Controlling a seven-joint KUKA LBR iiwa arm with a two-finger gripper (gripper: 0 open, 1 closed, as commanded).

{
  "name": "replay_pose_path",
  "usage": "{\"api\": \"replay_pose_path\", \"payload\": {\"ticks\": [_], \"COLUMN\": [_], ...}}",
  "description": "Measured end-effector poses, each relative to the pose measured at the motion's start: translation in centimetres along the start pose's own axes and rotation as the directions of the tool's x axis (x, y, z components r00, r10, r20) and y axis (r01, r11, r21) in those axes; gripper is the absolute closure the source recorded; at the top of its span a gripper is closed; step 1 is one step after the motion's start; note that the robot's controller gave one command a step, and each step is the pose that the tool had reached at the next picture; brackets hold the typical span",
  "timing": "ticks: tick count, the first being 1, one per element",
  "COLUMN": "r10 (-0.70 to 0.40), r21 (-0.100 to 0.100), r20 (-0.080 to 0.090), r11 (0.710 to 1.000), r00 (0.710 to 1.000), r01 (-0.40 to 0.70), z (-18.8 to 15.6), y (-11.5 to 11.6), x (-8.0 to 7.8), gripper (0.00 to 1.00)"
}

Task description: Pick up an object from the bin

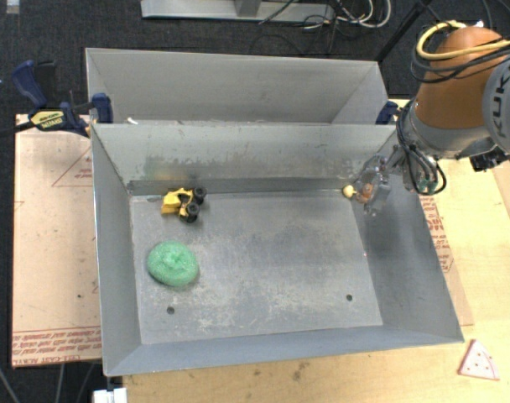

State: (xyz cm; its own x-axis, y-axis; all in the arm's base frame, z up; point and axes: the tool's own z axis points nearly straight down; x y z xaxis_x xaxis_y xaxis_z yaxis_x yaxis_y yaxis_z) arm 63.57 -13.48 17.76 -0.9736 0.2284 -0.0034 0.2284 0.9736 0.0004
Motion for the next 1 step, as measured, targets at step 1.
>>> {"api": "replay_pose_path", "payload": {"ticks": [1], "r10": [-0.027], "r21": [0.001], "r20": [-0.006], "r11": [1.000], "r00": [1.000], "r01": [0.027], "z": [-3.97], "y": [1.35], "x": [0.79], "gripper": [1.00]}}
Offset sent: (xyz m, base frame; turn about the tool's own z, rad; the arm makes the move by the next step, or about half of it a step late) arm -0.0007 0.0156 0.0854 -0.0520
